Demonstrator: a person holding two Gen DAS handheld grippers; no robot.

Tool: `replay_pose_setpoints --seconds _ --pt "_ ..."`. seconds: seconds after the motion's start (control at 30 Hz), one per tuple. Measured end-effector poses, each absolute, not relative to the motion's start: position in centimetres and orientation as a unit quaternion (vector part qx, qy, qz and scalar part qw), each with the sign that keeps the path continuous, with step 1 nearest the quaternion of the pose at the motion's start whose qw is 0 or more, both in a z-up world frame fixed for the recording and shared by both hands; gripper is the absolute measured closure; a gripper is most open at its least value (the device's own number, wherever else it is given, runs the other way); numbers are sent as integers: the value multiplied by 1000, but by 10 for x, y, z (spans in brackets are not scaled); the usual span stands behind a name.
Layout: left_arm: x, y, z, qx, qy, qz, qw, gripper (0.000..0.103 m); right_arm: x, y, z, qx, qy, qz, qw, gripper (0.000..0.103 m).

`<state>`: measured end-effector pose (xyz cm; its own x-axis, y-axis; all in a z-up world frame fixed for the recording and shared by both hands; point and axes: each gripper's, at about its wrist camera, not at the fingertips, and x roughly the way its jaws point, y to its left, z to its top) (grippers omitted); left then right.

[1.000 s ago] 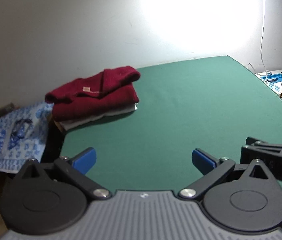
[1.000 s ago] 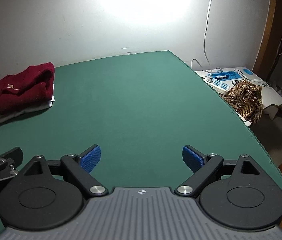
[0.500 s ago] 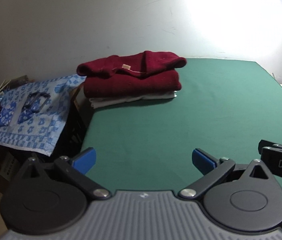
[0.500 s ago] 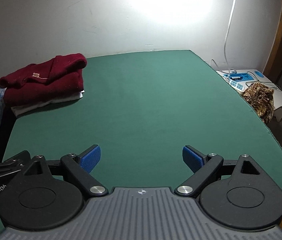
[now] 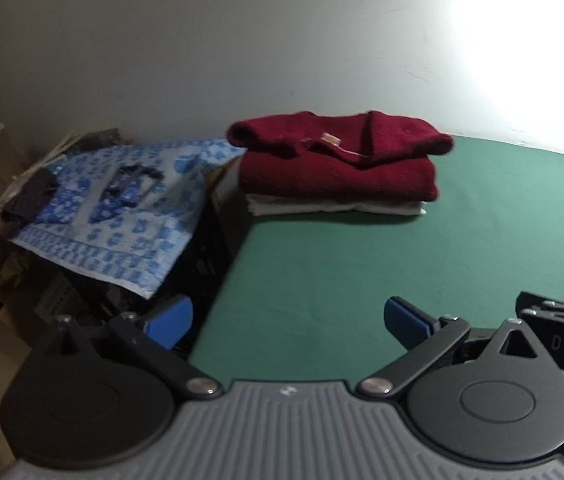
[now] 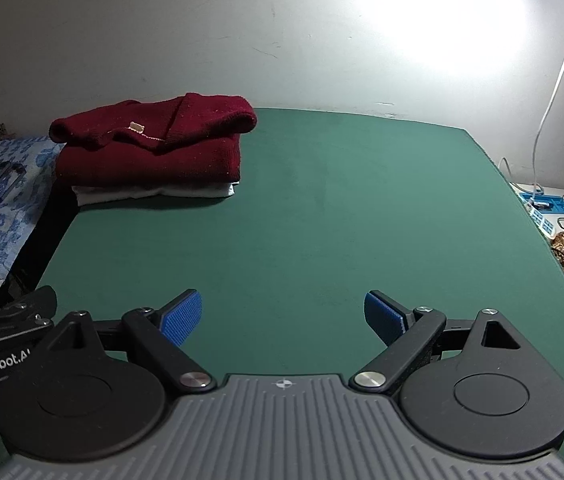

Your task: Fold clothes

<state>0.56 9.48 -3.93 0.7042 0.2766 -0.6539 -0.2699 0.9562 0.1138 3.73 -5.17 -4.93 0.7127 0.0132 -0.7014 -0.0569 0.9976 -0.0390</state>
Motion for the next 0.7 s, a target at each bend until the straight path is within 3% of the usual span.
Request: replay_pose_setpoints --seconds 0.7 --pt "11 113 -43 20 378 146 914 1 50 -27 -54 -31 386 40 921 13"
